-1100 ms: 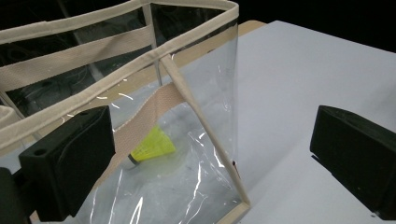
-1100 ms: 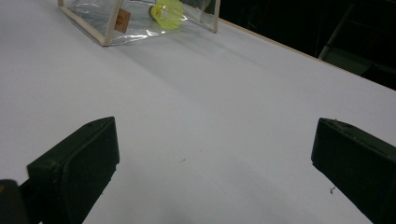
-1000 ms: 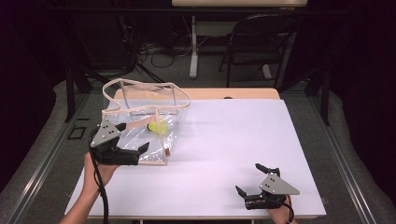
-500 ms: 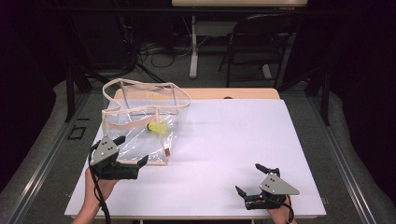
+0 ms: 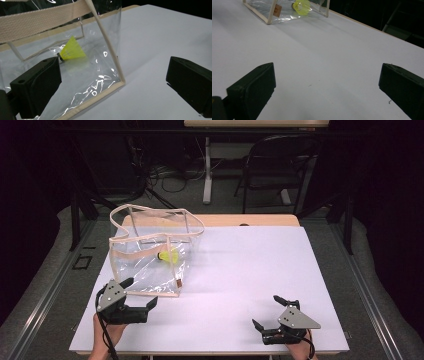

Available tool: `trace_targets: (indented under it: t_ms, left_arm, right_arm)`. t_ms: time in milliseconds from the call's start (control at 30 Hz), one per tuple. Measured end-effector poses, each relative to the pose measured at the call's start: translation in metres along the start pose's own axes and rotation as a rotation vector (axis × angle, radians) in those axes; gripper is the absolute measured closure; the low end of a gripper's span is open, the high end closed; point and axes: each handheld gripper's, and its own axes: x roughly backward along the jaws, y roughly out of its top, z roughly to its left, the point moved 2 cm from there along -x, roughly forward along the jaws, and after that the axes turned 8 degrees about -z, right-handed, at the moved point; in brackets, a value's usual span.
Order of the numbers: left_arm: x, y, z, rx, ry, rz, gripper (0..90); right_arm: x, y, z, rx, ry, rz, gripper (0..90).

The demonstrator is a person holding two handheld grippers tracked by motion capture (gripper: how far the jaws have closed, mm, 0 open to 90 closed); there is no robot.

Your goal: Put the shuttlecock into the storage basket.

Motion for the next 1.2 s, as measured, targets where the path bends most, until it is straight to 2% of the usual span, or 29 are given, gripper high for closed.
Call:
trace_targets:
  t_ms: [233,333,733,800,933,1033,1200]
  left_arm:
    - [0.001,-0.017,-0.002,0.014,0.018,-0.017,0.1]
    - [0.002,-0.023,-0.004,-0.005,0.026,-0.020,0.1]
    - [-0.003,-0.048,-0.005,0.003,0.032,-0.021,0.0]
    - [-0.004,-0.050,-0.005,-0.017,0.033,-0.020,0.0]
    - [-0.005,-0.051,-0.008,-0.023,0.032,-0.030,0.0]
    - [-0.006,-0.053,-0.012,-0.045,0.022,-0.016,0.0]
    - [-0.006,-0.053,-0.012,-0.047,0.015,-0.013,0.0]
  right_arm:
    - [0.000,0.000,0.001,0.000,0.000,0.000,0.5]
    - [-0.001,0.000,0.001,-0.001,0.000,-0.002,0.5]
    - [-0.001,-0.001,0.002,0.000,0.003,0.004,0.5]
    - [-0.001,-0.001,0.001,-0.001,0.002,0.004,0.5]
    - [0.000,0.000,0.002,0.002,0.003,-0.004,0.6]
    - [0.000,0.000,0.001,-0.002,0.002,-0.004,0.6]
    - [0.001,-0.001,0.000,-0.002,0.002,-0.004,0.6]
